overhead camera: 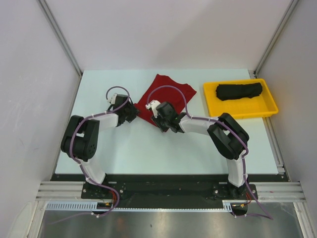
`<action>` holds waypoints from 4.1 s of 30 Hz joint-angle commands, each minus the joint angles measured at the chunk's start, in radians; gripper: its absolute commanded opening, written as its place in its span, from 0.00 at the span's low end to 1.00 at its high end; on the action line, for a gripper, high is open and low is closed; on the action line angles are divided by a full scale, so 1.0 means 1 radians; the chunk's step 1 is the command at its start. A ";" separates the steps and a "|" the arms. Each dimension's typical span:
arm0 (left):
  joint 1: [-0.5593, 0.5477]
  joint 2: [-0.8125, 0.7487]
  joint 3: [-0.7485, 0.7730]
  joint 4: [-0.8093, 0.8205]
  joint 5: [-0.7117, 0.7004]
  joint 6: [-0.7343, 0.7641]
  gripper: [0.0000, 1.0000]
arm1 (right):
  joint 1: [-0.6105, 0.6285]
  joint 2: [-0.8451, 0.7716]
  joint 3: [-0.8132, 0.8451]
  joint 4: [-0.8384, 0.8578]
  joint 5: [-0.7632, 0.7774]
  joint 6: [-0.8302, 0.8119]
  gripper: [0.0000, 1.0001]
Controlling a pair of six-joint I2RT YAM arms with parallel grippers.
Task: Roll the t-shirts
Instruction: Roll the T-shirt to the center of the board.
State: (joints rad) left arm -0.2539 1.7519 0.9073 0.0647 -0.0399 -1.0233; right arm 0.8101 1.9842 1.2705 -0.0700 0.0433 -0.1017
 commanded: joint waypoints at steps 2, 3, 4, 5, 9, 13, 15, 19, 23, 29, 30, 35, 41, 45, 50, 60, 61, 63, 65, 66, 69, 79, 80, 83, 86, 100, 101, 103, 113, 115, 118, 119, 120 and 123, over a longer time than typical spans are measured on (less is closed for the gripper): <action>-0.018 0.031 0.053 0.006 -0.092 -0.026 0.41 | 0.006 0.021 0.020 -0.013 -0.072 0.036 0.33; -0.018 0.034 0.054 0.007 -0.098 -0.024 0.38 | 0.006 0.018 0.020 -0.010 -0.077 0.037 0.33; -0.019 0.037 0.054 0.006 -0.100 -0.026 0.34 | 0.006 0.015 0.020 -0.010 -0.092 0.043 0.32; -0.019 0.037 0.054 0.007 -0.100 -0.034 0.24 | 0.003 0.013 0.020 -0.010 -0.101 0.048 0.30; -0.019 0.005 0.044 -0.044 -0.104 -0.032 0.10 | 0.001 -0.013 0.020 -0.020 -0.143 0.059 0.24; -0.018 -0.070 0.015 -0.153 -0.136 -0.011 0.06 | 0.011 -0.048 0.013 -0.045 -0.209 0.076 0.20; -0.018 -0.124 -0.022 -0.201 -0.147 -0.003 0.05 | 0.021 -0.064 0.001 -0.050 -0.241 0.097 0.20; -0.010 -0.224 -0.119 -0.249 -0.161 0.023 0.04 | 0.067 -0.103 -0.031 -0.062 -0.283 0.154 0.19; -0.010 -0.369 -0.263 -0.290 -0.160 0.032 0.04 | 0.109 -0.110 -0.059 -0.076 -0.299 0.276 0.16; -0.008 -0.555 -0.416 -0.354 -0.152 0.039 0.04 | 0.187 -0.110 -0.094 -0.100 -0.327 0.417 0.16; -0.008 -0.607 -0.432 -0.362 -0.152 0.038 0.05 | 0.198 -0.110 -0.100 -0.100 -0.330 0.448 0.16; -0.008 -0.738 -0.470 -0.414 -0.152 0.061 0.25 | 0.201 -0.116 -0.120 -0.080 -0.345 0.497 0.16; -0.013 -0.871 -0.490 -0.448 -0.091 0.091 0.44 | 0.163 -0.096 -0.120 -0.042 -0.443 0.533 0.17; -0.064 -0.962 -0.550 -0.433 -0.057 0.057 0.43 | 0.135 -0.071 -0.120 -0.019 -0.505 0.546 0.17; -0.188 -0.980 -0.599 -0.398 -0.072 -0.013 0.48 | 0.098 -0.045 -0.120 -0.013 -0.565 0.563 0.17; -0.225 -0.898 -0.611 -0.232 -0.090 -0.032 0.50 | 0.038 -0.010 -0.122 0.007 -0.661 0.596 0.17; -0.225 -0.885 -0.605 -0.227 -0.094 -0.026 0.49 | 0.035 -0.012 -0.122 0.010 -0.666 0.600 0.17; -0.225 -0.856 -0.591 -0.209 -0.098 -0.021 0.48 | 0.026 -0.013 -0.120 0.019 -0.677 0.603 0.17; -0.226 -0.836 -0.581 -0.200 -0.100 -0.015 0.47 | 0.018 -0.012 -0.120 0.019 -0.684 0.608 0.18; -0.225 -0.824 -0.564 -0.201 -0.100 -0.014 0.47 | 0.014 -0.013 -0.122 0.021 -0.689 0.609 0.18; -0.226 -0.793 -0.541 -0.197 -0.104 -0.008 0.47 | 0.011 -0.016 -0.122 0.018 -0.689 0.609 0.20; -0.226 -0.667 -0.455 -0.201 -0.098 0.015 0.47 | 0.001 -0.080 -0.120 -0.039 -0.605 0.588 0.45; -0.226 -0.651 -0.447 -0.204 -0.100 0.017 0.47 | 0.001 -0.091 -0.120 -0.047 -0.593 0.580 0.47; -0.226 -0.623 -0.420 -0.212 -0.100 0.023 0.47 | 0.001 -0.139 -0.120 -0.080 -0.527 0.573 0.52; -0.228 -0.580 -0.387 -0.216 -0.095 0.031 0.47 | 0.001 -0.191 -0.120 -0.117 -0.453 0.553 0.56; -0.226 -0.359 -0.222 -0.244 -0.052 0.057 0.48 | 0.155 -0.348 -0.120 -0.169 0.009 0.292 0.56; -0.226 -0.338 -0.213 -0.253 -0.054 0.057 0.48 | 0.190 -0.343 -0.122 -0.163 0.056 0.243 0.57; -0.228 -0.318 -0.185 -0.259 -0.048 0.055 0.49 | 0.221 -0.319 -0.122 -0.154 0.098 0.200 0.57; -0.226 -0.224 -0.091 -0.293 -0.014 0.043 0.51 | 0.285 -0.199 -0.120 -0.096 0.239 0.077 0.62; -0.225 -0.223 -0.087 -0.295 -0.012 0.042 0.52 | 0.293 -0.176 -0.120 -0.090 0.248 0.063 0.63; -0.216 -0.226 -0.082 -0.299 -0.002 0.042 0.54 | 0.299 -0.150 -0.120 -0.082 0.265 0.050 0.63; -0.205 -0.229 -0.085 -0.301 0.009 0.042 0.55 | 0.302 -0.136 -0.120 -0.082 0.268 0.046 0.63; -0.199 -0.242 -0.088 -0.302 0.017 0.043 0.55 | 0.301 -0.133 -0.120 -0.082 0.267 0.039 0.63; -0.162 -0.281 -0.113 -0.304 0.029 0.054 0.59 | 0.299 -0.110 -0.120 -0.076 0.265 0.022 0.62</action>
State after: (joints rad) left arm -0.4545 1.5105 0.7933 -0.2565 -0.0422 -0.9859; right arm 1.1049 1.8469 1.1465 -0.1852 0.2768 -0.0372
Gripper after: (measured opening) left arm 0.567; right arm 0.629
